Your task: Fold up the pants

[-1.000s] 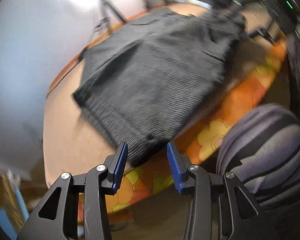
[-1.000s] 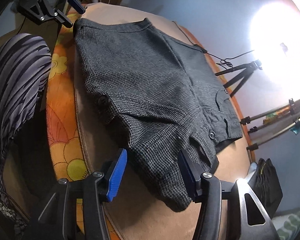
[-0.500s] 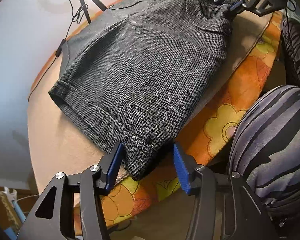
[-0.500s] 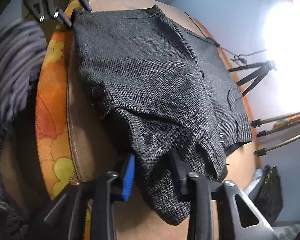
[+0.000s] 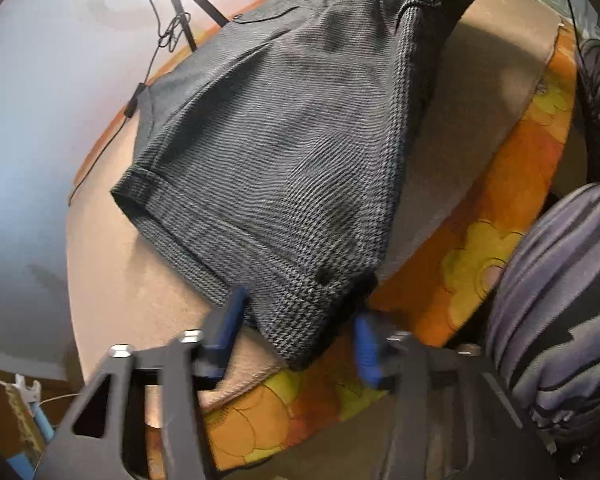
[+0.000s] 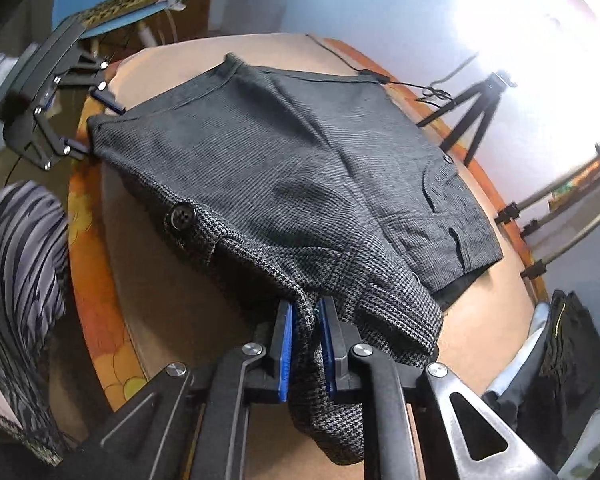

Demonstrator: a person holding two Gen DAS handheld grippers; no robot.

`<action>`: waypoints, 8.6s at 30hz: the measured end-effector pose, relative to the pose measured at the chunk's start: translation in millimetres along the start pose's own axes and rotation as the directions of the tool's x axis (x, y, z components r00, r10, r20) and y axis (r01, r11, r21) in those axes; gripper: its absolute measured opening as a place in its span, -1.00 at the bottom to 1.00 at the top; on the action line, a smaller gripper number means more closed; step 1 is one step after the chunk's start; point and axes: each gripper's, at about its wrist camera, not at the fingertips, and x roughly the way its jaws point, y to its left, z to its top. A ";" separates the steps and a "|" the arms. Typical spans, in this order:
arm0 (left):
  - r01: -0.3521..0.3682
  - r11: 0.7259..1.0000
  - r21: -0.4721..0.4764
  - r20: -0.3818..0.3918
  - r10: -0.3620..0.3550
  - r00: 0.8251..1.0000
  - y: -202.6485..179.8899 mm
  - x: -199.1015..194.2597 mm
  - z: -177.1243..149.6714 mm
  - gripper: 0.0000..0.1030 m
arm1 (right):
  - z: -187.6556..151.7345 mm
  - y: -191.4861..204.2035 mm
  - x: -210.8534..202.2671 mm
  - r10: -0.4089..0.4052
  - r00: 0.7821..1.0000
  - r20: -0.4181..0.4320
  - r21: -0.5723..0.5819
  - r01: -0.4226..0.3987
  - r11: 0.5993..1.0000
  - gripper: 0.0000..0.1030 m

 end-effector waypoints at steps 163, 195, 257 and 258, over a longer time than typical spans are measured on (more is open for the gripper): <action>0.007 0.949 -0.316 0.135 0.038 0.990 157.0 -3.3 64.9 -0.20 | 6.2 -50.4 38.9 -0.028 0.994 0.109 0.347 -0.012 0.938 0.07; 0.018 0.983 -0.182 0.162 0.012 0.987 76.0 92.4 202.5 -0.23 | -83.4 -127.1 80.2 0.108 0.954 0.280 0.898 -0.300 0.322 0.24; -0.122 0.941 -0.317 0.222 0.199 0.955 93.4 51.7 182.3 -0.23 | -55.5 -157.2 71.9 0.150 0.910 0.387 0.882 -0.413 0.228 -0.61; -0.120 0.943 -0.311 0.210 0.191 0.959 91.7 58.2 179.7 -0.23 | -53.0 -155.5 70.9 0.146 0.914 0.379 0.882 -0.404 0.241 -0.61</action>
